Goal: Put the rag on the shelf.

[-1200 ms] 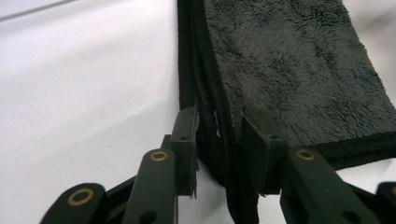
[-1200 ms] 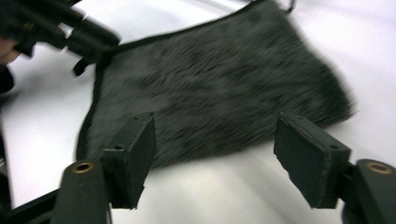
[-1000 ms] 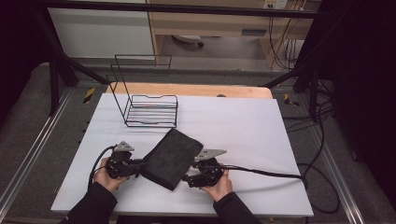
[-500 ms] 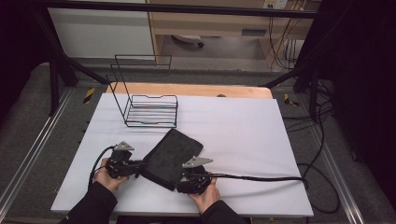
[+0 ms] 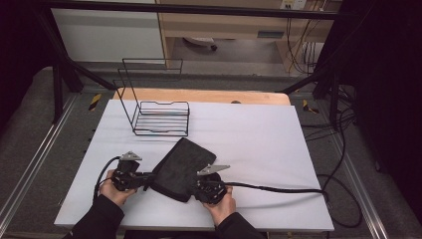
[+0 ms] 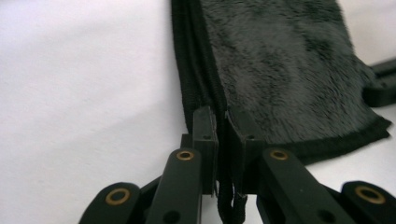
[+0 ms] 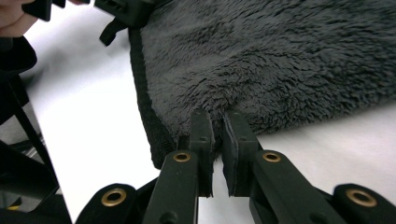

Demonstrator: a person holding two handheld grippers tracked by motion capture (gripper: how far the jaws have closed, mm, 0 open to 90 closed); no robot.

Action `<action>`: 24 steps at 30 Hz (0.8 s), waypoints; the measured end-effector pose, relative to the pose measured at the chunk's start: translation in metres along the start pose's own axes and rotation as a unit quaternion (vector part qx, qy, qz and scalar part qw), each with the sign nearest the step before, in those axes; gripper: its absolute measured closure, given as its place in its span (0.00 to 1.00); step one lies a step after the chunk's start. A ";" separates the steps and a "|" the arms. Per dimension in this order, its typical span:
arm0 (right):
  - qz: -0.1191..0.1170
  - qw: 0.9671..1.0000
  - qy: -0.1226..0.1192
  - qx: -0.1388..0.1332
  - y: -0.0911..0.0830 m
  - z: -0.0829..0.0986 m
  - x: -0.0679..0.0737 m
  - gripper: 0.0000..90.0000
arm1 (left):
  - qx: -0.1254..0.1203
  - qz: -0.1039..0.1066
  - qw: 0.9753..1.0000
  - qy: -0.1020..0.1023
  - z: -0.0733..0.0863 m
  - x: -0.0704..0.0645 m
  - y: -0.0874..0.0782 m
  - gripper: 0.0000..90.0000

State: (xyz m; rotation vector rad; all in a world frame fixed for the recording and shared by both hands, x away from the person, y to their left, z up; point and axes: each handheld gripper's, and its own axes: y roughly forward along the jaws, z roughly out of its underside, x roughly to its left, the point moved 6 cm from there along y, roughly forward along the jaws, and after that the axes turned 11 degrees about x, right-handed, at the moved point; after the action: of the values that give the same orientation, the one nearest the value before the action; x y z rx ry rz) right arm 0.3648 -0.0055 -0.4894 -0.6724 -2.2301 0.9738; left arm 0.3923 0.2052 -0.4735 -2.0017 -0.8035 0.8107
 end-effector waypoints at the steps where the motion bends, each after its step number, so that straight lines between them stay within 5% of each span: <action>1: -0.003 1.000 0.000 0.003 -0.002 0.000 -0.002 0.94 | 0.000 0.000 1.000 0.000 0.000 0.000 0.000 0.91; 15: 0.009 0.997 -0.041 0.060 -0.034 0.004 -0.025 0.95 | -0.012 0.035 0.999 0.018 0.017 -0.053 0.002 0.87; 17: 0.010 0.997 -0.040 0.061 -0.034 0.004 -0.027 0.95 | -0.013 0.030 0.999 0.022 0.017 -0.053 0.001 0.84; 20: 0.019 0.997 -0.043 0.060 -0.028 0.011 -0.029 0.80 | -0.041 -0.014 0.999 0.027 0.013 -0.042 -0.005 0.65; 24: 0.028 0.998 -0.033 0.040 -0.028 0.014 -0.028 0.68 | -0.029 -0.020 0.999 0.017 0.013 -0.032 0.000 0.60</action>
State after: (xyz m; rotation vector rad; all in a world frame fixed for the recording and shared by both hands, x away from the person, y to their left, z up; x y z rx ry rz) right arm 0.3689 -0.0467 -0.4844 -0.6787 -2.2281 1.1215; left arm 0.3633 0.1865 -0.4717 -2.0390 -0.8537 0.7365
